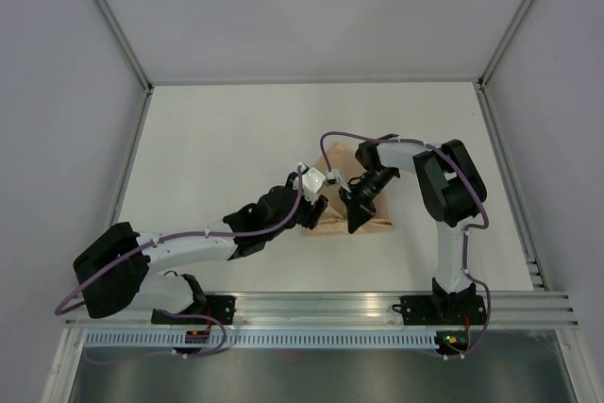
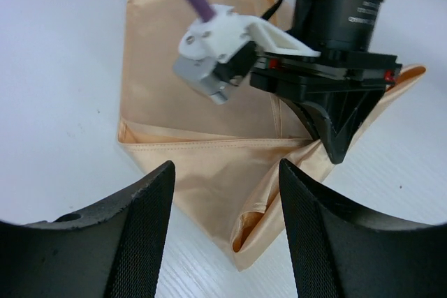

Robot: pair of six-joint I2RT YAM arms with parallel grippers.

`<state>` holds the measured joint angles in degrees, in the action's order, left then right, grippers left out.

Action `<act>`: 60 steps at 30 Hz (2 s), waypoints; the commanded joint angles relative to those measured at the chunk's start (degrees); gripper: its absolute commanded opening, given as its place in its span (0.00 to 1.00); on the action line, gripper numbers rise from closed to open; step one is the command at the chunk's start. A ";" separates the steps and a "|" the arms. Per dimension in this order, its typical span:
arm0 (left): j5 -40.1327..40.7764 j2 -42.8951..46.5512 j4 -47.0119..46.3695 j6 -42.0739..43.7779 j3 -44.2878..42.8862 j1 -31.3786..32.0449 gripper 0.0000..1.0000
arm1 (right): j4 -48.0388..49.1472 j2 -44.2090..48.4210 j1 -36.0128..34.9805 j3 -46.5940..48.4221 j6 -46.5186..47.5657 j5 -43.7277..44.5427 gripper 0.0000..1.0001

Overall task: Fold the napkin, place the utensils inside, and roll it up
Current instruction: Roll the napkin at the center of the board.

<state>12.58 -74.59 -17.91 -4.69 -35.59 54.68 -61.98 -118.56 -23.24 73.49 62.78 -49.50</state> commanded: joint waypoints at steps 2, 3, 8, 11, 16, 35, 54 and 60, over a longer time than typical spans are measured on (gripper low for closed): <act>7.81 -3.88 -7.20 13.27 -0.44 6.22 0.67 | 0.28 -3.42 0.13 0.95 1.20 2.91 0.01; 8.33 -4.68 -7.92 14.87 -0.53 8.32 0.69 | 0.28 -3.60 0.13 1.30 1.03 2.83 0.00; 4.74 -10.13 -9.51 23.82 -2.11 11.85 0.71 | 0.45 -3.78 0.30 1.39 0.41 2.74 0.01; 3.07 -12.42 -10.66 26.56 -2.81 13.35 0.72 | 0.45 -4.13 0.57 1.48 0.32 2.82 0.00; 0.25 -16.20 -9.86 29.03 -4.65 14.14 0.72 | 0.19 -4.74 0.83 2.09 0.06 2.56 0.01; 0.25 -27.01 -11.36 32.73 -7.91 15.20 0.66 | -1.39 -6.50 1.98 4.11 -0.29 1.51 0.01; -4.05 -31.76 2.44 27.72 -14.77 14.85 0.02 | -1.39 -5.37 2.94 4.64 -1.79 0.63 0.22; -7.30 -31.24 5.60 25.17 -15.47 13.97 0.02 | -0.43 -0.28 4.96 4.64 -3.54 -1.13 0.51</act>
<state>10.00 -104.49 -16.40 24.86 -49.91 69.10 -69.69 -122.30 -19.64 77.60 57.93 -51.83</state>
